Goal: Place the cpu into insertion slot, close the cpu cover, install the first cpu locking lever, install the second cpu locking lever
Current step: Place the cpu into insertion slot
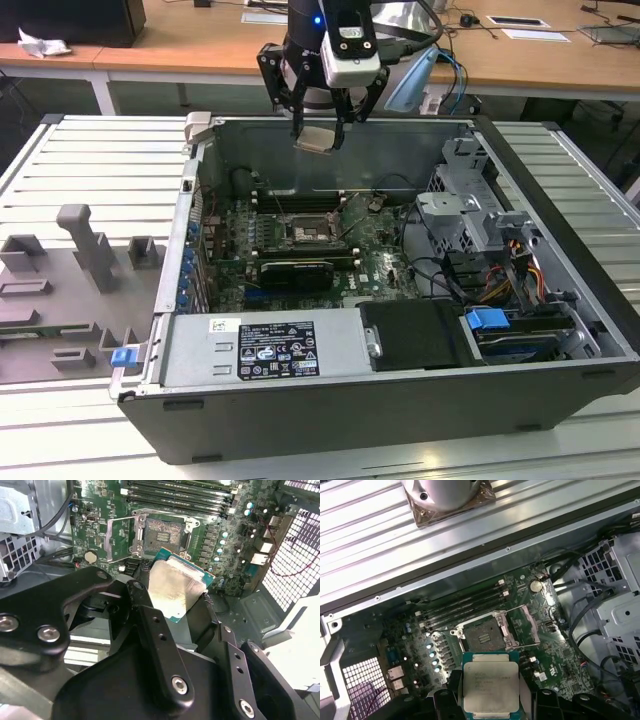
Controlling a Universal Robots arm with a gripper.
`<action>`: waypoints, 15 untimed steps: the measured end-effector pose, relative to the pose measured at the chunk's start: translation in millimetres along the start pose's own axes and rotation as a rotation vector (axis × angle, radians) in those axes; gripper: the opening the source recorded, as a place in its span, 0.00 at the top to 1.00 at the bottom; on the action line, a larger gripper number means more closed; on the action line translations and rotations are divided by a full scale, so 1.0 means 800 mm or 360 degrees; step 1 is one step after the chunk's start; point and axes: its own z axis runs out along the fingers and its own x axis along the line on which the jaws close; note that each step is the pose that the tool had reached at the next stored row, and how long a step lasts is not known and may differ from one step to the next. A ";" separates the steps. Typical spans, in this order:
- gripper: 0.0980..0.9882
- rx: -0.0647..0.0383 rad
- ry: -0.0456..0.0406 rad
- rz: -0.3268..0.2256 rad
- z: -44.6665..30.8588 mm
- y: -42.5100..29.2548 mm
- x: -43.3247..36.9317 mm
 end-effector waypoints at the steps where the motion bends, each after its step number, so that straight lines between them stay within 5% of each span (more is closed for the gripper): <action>1: 0.50 0.0000 -0.0001 0.0014 0.0001 0.0000 0.000; 15: 0.50 -0.0003 -0.0014 0.0154 0.0010 -0.0001 0.000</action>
